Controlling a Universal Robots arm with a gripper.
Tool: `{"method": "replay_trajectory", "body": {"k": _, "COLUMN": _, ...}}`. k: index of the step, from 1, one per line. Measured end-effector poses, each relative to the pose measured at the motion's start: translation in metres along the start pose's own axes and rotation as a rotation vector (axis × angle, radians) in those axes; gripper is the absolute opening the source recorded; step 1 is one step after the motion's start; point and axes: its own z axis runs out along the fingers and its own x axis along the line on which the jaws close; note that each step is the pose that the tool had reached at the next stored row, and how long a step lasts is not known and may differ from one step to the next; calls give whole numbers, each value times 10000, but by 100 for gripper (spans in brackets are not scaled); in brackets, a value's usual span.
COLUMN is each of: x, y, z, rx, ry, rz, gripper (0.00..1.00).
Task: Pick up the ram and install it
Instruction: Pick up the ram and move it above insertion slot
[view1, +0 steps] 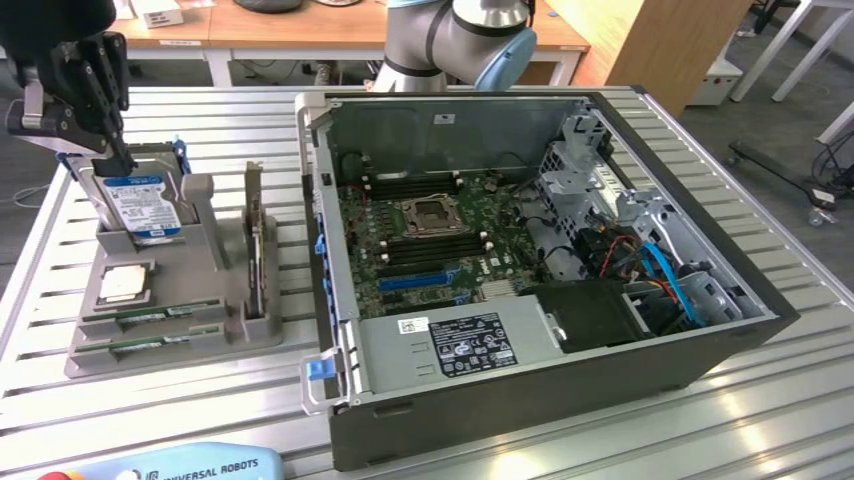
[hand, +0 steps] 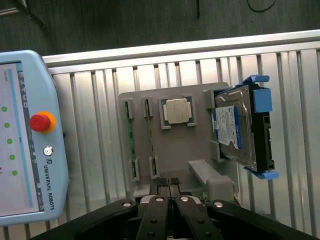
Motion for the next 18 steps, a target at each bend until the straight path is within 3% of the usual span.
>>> {"method": "replay_trajectory", "body": {"k": 18, "x": 2, "y": -5, "z": 131, "rx": -3, "ry": 3, "rz": 0, "gripper": 10}}
